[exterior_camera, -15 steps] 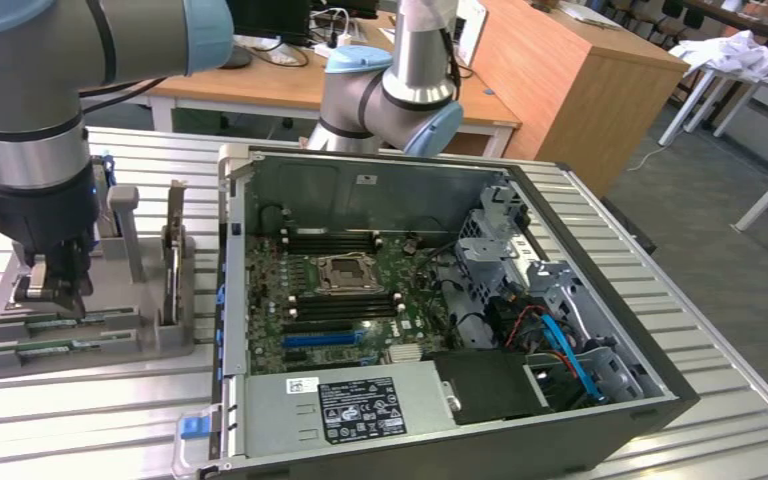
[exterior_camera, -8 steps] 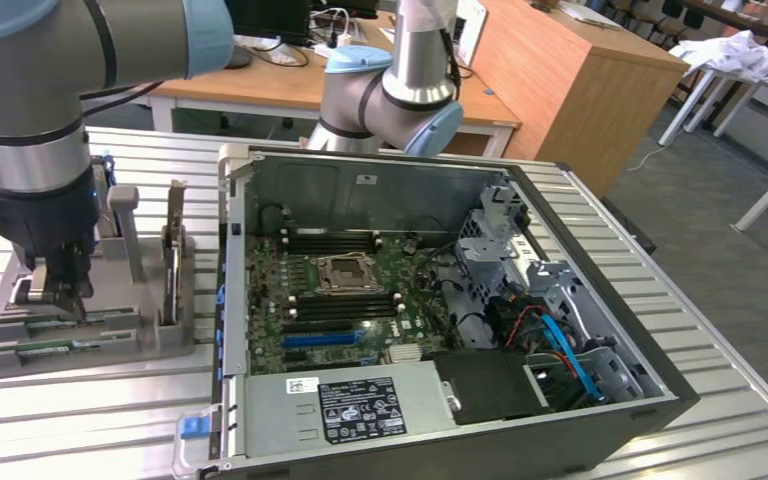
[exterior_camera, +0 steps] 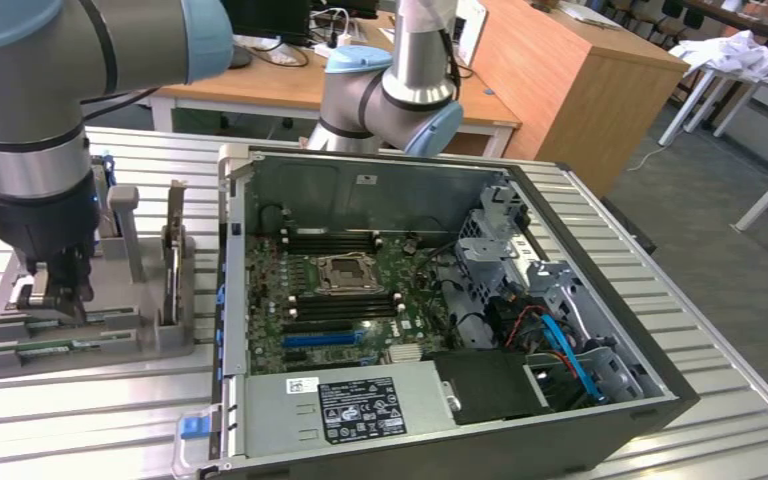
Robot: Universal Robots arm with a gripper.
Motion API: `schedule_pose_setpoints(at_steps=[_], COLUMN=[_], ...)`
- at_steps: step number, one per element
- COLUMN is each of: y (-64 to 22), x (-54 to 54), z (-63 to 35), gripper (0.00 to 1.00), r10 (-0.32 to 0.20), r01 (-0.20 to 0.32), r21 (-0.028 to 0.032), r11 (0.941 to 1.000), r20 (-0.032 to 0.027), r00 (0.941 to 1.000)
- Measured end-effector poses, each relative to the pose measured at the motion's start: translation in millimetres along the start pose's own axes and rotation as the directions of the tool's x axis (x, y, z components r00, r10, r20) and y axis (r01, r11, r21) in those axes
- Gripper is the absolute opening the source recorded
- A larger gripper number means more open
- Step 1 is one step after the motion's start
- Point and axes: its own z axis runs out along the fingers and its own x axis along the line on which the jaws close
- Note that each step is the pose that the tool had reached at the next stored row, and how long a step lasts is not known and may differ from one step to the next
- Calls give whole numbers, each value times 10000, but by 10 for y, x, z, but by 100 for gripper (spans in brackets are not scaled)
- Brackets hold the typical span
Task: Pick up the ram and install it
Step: 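Pick up the ram and move it above insertion slot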
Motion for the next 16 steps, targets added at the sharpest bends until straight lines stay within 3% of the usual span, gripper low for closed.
schedule_pose_setpoints(at_steps=[5, 10, 16], y=[10, 23, 96], x=[2, 2, 6], z=[29, 56, 99], gripper=[36, 36, 36], r10=[-227, -923, -983], r01=[227, 922, 983], r21=[-10, -38, -39], r11=[9997, 9957, 9951], r20=[-11, -42, -44], r00=[9997, 9957, 9951])
